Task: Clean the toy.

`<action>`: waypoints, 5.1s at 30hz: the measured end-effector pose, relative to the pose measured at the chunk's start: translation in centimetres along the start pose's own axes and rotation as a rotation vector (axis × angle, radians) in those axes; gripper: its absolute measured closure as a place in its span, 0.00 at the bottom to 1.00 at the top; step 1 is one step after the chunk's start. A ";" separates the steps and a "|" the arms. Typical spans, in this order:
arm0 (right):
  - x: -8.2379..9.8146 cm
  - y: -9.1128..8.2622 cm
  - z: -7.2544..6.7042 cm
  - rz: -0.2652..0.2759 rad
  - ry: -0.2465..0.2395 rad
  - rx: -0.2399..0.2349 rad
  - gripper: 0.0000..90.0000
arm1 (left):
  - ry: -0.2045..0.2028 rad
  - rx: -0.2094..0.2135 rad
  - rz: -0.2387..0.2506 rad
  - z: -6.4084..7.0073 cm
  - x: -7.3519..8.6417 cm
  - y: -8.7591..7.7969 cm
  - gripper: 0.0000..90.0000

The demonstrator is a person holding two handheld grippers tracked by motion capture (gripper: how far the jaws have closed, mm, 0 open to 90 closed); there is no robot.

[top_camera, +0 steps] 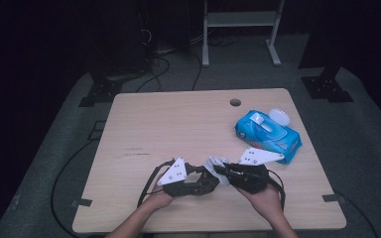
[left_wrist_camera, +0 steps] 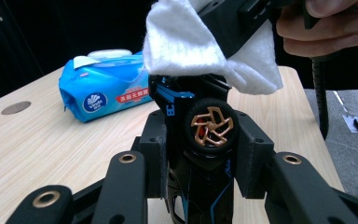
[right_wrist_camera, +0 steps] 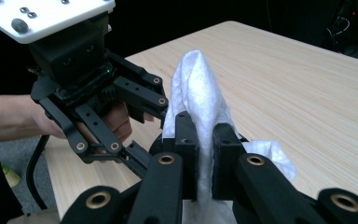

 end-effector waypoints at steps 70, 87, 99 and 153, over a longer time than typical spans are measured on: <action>5.8 1.6 7.6 -0.062 0.274 0.059 0.92 | 0.106 -0.013 -0.552 -2.5 0.2 7.7 0.56; 7.4 0.7 7.6 -0.107 0.260 0.072 0.92 | 0.094 0.020 -0.462 0.5 1.5 7.5 0.53; 8.2 0.7 7.5 -0.139 0.249 0.056 0.92 | 0.054 0.002 -0.472 0.1 2.7 6.2 0.38; 8.9 -0.3 7.9 -0.122 0.267 0.046 0.92 | -0.030 0.061 -0.525 -1.4 4.2 6.7 0.29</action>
Point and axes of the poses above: each handheld gripper's, and its own axes: y roughly forward along the jaws, x roughly out of its underside, z roughly to its right, the point moved 8 cm from there along y, roughly forward along the jaws, and after that the axes turned 14 degrees about -z, right-handed, at the moved point
